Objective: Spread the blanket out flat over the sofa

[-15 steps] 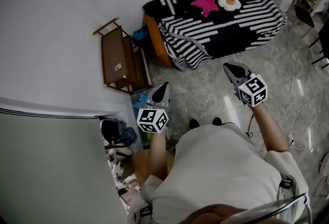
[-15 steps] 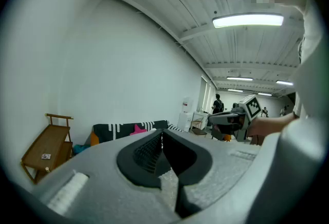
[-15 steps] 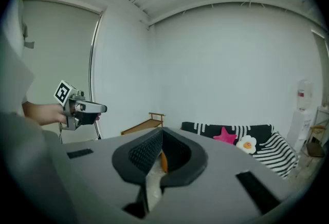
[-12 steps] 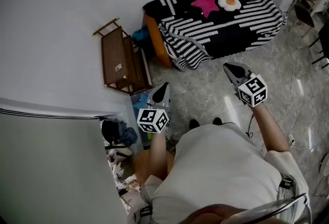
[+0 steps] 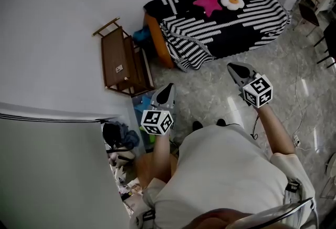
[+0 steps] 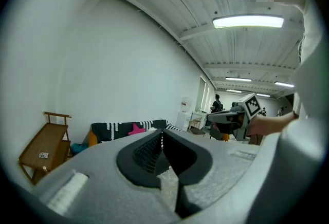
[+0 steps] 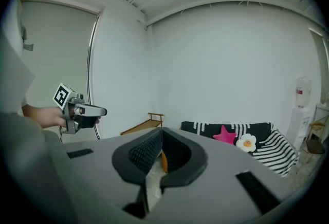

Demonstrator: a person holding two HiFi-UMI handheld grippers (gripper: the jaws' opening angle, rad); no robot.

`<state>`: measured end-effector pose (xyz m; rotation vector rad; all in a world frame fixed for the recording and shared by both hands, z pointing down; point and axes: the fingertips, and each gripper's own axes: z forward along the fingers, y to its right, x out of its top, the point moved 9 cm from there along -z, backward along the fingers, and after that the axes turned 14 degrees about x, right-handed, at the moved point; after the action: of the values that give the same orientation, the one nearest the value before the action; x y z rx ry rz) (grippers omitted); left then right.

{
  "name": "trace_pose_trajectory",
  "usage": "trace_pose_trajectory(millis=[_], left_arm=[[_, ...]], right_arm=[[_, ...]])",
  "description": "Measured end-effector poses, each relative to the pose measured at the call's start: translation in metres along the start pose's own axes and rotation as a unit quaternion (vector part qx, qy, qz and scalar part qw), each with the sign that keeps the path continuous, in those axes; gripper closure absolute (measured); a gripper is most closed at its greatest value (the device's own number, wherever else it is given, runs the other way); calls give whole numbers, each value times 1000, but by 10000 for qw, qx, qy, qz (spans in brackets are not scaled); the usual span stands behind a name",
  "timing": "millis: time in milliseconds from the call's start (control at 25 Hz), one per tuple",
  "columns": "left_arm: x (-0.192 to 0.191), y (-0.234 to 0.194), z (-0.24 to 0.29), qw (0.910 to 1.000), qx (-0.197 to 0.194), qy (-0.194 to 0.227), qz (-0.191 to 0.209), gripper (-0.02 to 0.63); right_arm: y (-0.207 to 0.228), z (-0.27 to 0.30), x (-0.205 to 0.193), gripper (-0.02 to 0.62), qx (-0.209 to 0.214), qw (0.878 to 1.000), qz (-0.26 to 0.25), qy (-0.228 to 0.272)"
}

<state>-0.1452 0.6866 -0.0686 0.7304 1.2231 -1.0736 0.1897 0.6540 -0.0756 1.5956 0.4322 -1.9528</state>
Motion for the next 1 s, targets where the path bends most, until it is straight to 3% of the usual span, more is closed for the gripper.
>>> trace_pose_trajectory(millis=[480, 640, 1000], left_arm=[[-6, -13, -1, 10000, 24, -29, -11, 580], [-5, -20, 0, 9999, 52, -71, -56, 499], [-9, -40, 3, 9998, -45, -124, -120, 413]], right_arm=[[-10, 14, -13, 589, 66, 9994, 168, -303], [-14, 19, -11, 589, 64, 9994, 152, -297], [-24, 34, -11, 589, -29, 9992, 160, -362]])
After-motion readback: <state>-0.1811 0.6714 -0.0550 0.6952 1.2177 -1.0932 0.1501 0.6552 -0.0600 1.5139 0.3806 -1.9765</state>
